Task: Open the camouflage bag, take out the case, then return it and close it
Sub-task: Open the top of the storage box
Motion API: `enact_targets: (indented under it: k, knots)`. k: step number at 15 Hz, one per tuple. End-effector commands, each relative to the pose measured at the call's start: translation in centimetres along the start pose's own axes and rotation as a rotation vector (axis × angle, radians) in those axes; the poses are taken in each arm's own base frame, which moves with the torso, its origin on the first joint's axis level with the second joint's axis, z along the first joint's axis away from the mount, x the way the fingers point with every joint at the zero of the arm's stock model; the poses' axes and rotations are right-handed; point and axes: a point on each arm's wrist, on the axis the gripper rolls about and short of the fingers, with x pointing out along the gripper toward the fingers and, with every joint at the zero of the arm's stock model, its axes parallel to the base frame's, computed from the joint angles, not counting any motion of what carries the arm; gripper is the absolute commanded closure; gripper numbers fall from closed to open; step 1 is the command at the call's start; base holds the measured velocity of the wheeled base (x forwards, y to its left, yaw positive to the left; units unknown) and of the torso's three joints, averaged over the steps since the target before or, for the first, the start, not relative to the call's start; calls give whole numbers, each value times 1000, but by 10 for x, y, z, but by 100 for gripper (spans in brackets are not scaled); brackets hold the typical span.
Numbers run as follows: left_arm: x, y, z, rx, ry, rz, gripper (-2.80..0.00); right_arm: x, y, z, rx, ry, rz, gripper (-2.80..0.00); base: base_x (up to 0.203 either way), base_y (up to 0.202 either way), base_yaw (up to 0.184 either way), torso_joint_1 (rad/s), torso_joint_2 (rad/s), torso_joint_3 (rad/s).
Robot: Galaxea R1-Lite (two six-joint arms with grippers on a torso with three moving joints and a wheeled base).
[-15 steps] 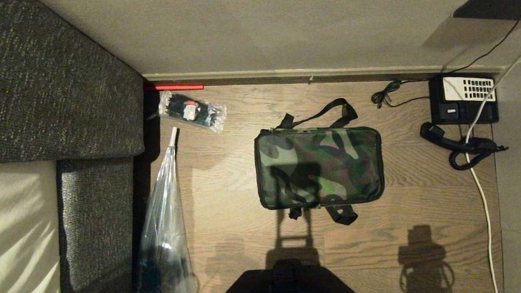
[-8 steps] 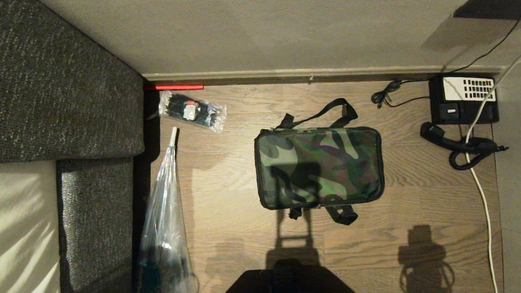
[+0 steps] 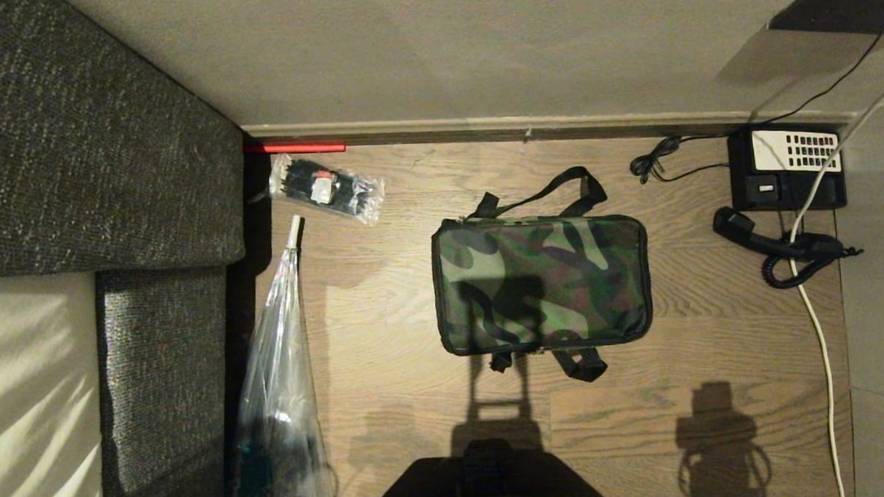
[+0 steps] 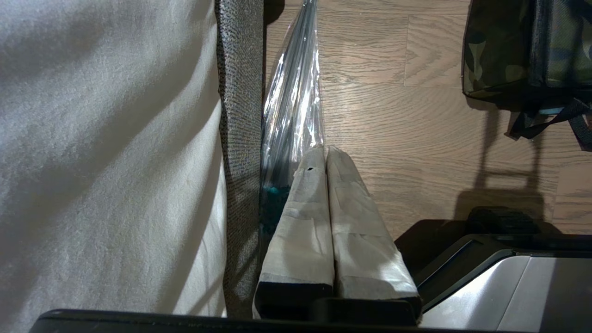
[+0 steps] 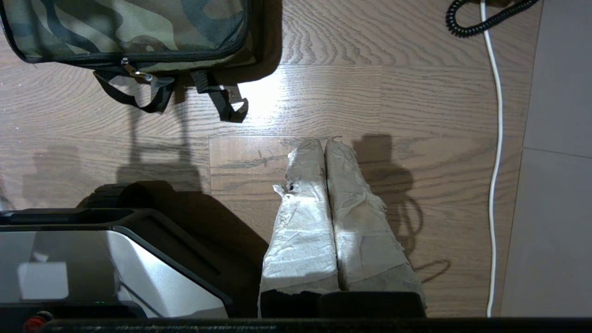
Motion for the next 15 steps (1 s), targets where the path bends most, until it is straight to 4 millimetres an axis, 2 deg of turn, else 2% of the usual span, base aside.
enact_targets:
  k: [1, 15]
  knots:
    - [0, 0, 0, 0, -1, 1, 0, 0, 0, 0, 0, 0, 0, 0, 0, 0, 0, 0, 0, 0]
    - [0, 0, 0, -6, -1, 2, 0, 0, 0, 0, 0, 0, 0, 0, -19, 0, 0, 0, 1, 0]
